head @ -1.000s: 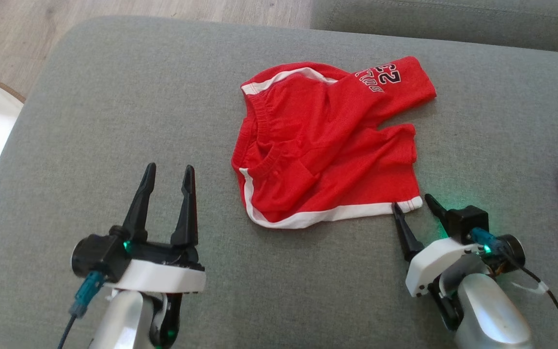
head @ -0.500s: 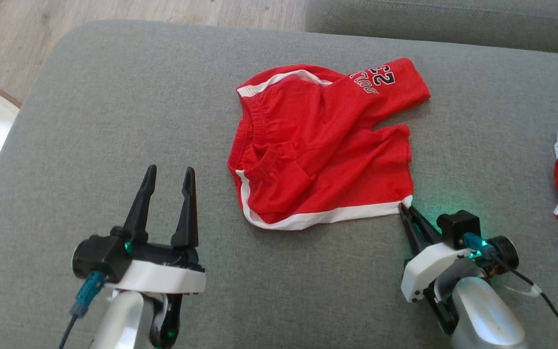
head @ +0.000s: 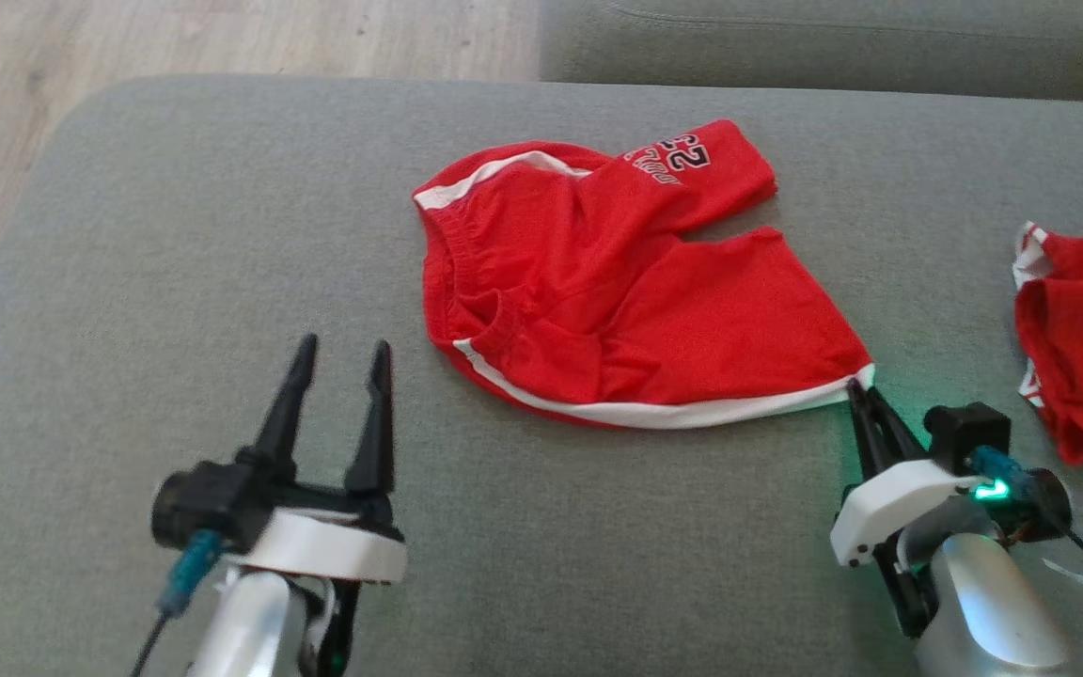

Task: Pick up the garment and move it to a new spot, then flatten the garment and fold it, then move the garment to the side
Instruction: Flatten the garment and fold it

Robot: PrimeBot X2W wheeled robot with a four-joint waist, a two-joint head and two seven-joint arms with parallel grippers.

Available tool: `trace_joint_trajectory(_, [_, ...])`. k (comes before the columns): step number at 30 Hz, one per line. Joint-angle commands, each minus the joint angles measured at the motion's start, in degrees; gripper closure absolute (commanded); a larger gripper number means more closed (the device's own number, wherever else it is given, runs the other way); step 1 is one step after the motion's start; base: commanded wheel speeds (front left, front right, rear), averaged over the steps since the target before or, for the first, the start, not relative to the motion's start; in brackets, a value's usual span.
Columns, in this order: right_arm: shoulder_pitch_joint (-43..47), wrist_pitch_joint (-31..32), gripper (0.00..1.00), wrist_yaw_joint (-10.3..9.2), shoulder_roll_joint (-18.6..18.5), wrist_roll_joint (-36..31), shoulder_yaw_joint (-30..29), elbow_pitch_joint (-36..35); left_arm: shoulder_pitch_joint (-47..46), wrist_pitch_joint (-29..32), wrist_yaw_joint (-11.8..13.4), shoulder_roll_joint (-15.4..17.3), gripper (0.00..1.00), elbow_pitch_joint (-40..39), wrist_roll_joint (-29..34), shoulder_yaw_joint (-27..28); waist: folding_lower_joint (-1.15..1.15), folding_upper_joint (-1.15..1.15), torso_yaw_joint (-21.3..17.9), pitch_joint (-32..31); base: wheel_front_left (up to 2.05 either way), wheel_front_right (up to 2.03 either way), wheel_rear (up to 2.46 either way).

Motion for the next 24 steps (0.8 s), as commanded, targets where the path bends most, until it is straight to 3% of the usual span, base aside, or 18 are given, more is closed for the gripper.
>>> trace_joint_trajectory(1, [-0.6,0.0,1.00,-0.05,0.0,-0.5,0.8,-1.8,-2.2,-0.5,0.1,1.0,0.00,-1.1,0.4,0.8,0.00,0.00,-0.7,0.0,0.00,0.00,0.00])
trace_joint_trajectory(12, [-1.0,1.3,1.00,-0.05,0.0,0.1,-1.4,-3.0,-12.1,0.1,0.1,9.2,0.00,12.0,2.6,-17.1,0.00,0.00,-3.7,2.0,0.00,0.00,0.00])
trace_joint_trajectory(19, [-2.4,1.4,1.00,-0.05,0.1,0.6,-0.5,-3.8,-23.0,2.9,0.1,13.3,0.00,19.2,-1.5,-28.5,0.00,0.00,-4.7,5.1,0.00,0.00,0.00])
trace_joint_trajectory(24, [-2.8,1.1,1.00,-0.05,0.1,1.0,-0.6,-3.8,-27.1,2.7,0.1,14.4,0.00,23.1,-3.6,-32.0,0.00,0.00,-5.0,6.3,0.00,0.00,0.00])
